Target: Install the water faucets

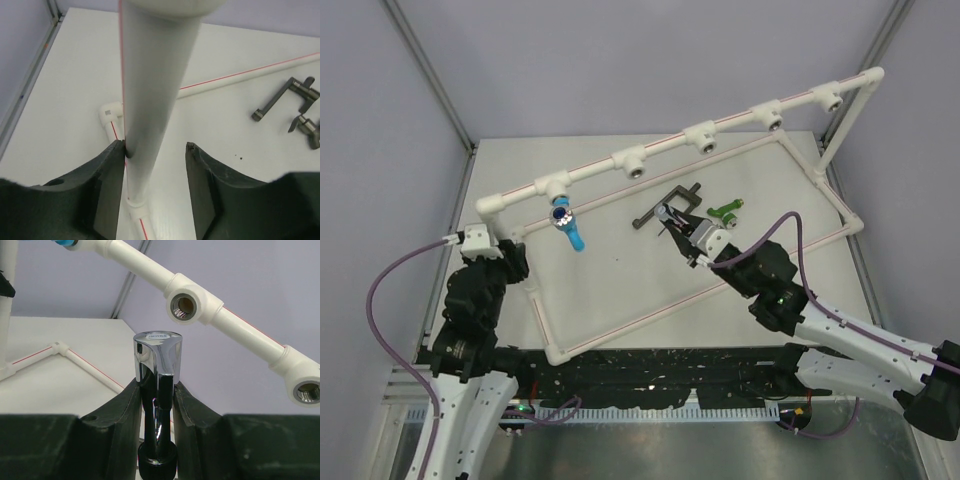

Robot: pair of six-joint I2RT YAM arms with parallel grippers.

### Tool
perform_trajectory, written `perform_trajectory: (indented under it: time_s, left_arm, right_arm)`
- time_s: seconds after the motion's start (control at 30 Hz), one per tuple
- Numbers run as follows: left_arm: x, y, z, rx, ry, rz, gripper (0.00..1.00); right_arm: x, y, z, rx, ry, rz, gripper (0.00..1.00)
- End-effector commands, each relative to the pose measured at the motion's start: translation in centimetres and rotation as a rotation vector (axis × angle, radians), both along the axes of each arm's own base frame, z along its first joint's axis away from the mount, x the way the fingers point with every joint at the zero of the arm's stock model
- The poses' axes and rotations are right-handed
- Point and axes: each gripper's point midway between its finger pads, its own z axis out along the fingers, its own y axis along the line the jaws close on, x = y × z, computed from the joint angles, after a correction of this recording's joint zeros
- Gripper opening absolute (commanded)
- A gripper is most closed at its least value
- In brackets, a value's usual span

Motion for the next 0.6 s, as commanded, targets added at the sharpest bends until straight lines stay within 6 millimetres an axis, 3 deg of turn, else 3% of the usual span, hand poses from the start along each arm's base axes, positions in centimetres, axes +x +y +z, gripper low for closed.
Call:
perform_trajectory:
  time_s: [0.0,0.07,0.23,0.3,0.43,0.57]
  left_arm:
    - [-2.3,-2.4,2.0,-0.01,-0.052,-0.16,0.64]
    - [-3.0,-1.4,3.8,0.031,-0.12,-0.123,0.76]
    - [-3.3,0.9,7.0,0.124,-0.241,-0.02,0.84]
    - [-2.6,1.2,7.7,0.17,-0.258,-0.005,0.84]
    - [-1.1,0.0,9.6,0.184,-0.306,-0.06,0.83]
    - [0.2,-0.2,10.6,0.2,-0.311,-0.064,0.76]
  right_arm:
    - [-0.8,-0.9,4.8,0.102,-0.105,-0.015,0.05]
    - [-0.9,-1.0,4.7,0.094,-0.107,-0.018,0.05]
    - [-1.2,-1.1,5.0,0.083,-0.117,-0.015,0.05]
    - [-1.2,-1.1,5.0,0.082,-0.121,-0.014,0.05]
    - [-1.5,-1.0,5.3,0.077,-0.14,-0.005,0.05]
    - [-1.4,-0.9,5.4,0.052,-0.175,-0.012,0.05]
